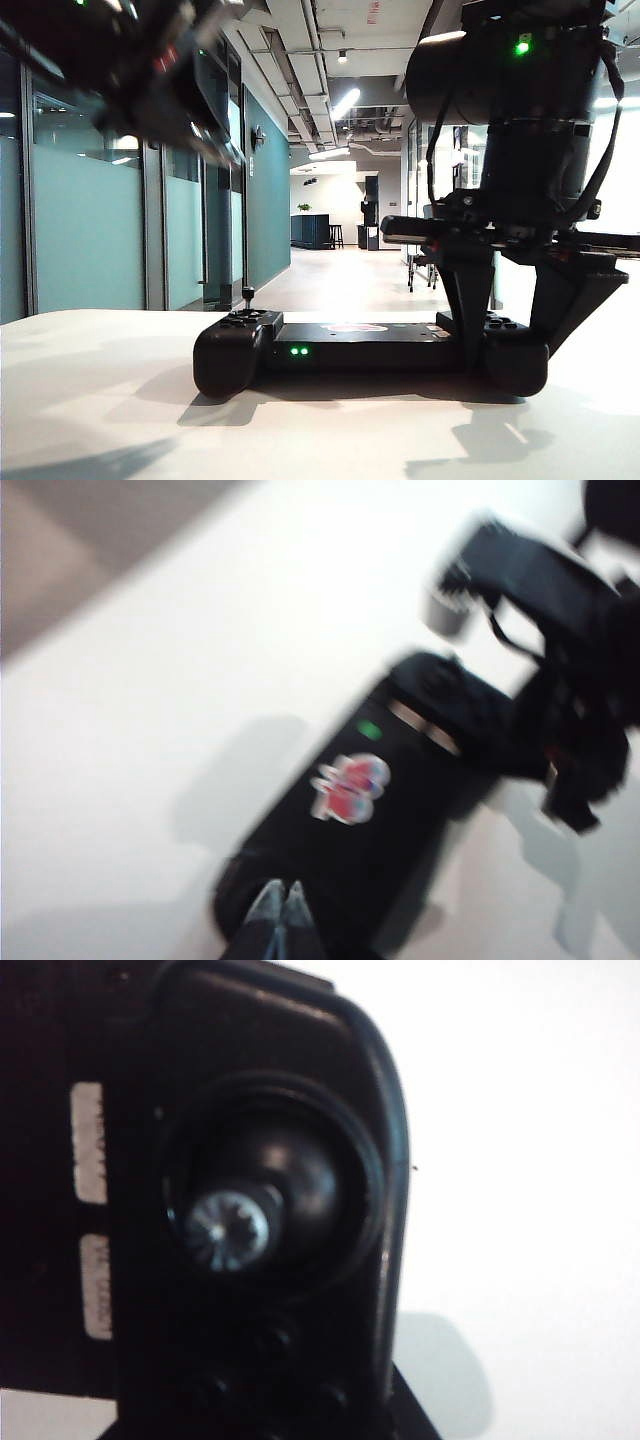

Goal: Push the left joystick on the remote control sitting on the white table forward to make the robot dog walk in a straight line until it approaches the door.

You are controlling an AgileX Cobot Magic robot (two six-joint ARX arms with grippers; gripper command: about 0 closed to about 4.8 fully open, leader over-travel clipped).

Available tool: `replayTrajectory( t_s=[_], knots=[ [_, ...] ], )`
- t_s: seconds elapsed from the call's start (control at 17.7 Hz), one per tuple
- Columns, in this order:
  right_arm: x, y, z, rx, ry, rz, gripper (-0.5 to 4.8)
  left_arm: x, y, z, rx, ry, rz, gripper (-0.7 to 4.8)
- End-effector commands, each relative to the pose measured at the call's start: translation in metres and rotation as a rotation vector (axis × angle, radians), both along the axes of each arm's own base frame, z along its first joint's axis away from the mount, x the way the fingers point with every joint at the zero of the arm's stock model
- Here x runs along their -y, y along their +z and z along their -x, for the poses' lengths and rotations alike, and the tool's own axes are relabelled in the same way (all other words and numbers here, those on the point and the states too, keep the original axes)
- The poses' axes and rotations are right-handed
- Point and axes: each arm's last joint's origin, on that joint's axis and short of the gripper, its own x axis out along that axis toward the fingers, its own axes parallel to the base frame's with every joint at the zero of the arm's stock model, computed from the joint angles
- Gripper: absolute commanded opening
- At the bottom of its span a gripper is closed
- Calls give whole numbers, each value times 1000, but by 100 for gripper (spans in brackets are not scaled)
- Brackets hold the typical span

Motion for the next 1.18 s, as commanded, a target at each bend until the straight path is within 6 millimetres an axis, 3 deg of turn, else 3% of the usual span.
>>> replayTrajectory(
  t_s=[0.06,0.28,0.39,0.51,0.68,0.85,0.96,1.18],
  knots=[
    [-2,3,-1,17,12,-24,53,-9,25,14,79,87,41,-6],
    [-3,3,-3,30,16,-32,68,-25,57,39,208,218,83,-6],
    [-3,3,-3,32,27,-30,149,-33,69,50,269,265,93,-6],
    [-3,3,-3,31,38,-27,193,-38,75,59,297,272,108,-6],
    [-3,3,-3,33,51,-25,269,-41,77,66,290,272,103,-6],
    [-2,5,-2,33,66,-23,278,-42,75,67,275,271,93,-6],
    [-1,9,0,46,66,-27,347,-42,75,67,276,271,94,-6],
    [6,26,7,82,68,-22,351,-42,75,67,276,271,95,-6]
  ],
)
